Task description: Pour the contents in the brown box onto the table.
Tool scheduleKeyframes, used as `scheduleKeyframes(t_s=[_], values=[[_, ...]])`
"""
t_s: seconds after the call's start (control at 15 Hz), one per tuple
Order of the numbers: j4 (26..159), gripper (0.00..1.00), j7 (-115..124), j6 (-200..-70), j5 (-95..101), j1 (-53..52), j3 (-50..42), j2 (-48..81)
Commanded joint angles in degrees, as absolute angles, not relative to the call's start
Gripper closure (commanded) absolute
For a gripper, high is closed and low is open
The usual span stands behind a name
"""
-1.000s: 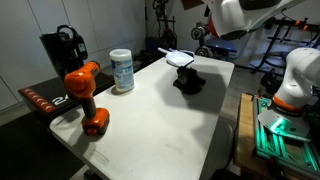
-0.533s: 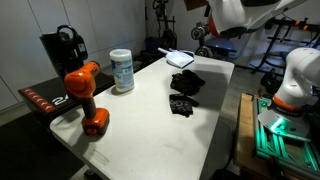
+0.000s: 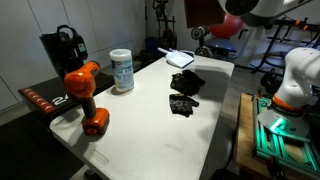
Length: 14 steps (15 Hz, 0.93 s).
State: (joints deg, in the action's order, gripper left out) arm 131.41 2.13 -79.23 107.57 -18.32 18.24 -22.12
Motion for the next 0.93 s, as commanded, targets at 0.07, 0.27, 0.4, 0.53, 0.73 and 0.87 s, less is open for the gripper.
scheduleKeyframes(t_s=[0.07,0.27,0.4,0.53,0.73,0.87], values=[[126.68,0.99,6.46,-80.01,95.63,-20.36,16.70,-21.91],[124.39,0.99,9.89,-81.09,88.08,-20.56,16.16,-21.93],[125.89,0.95,8.89,-80.90,91.81,-19.54,17.22,-22.05],[125.94,0.95,10.14,-82.70,92.96,-19.61,17.29,-22.07],[124.19,0.99,11.46,-82.88,88.60,-20.11,16.59,-21.48],[122.84,0.99,13.22,-84.08,82.55,-20.04,15.19,-21.40]])
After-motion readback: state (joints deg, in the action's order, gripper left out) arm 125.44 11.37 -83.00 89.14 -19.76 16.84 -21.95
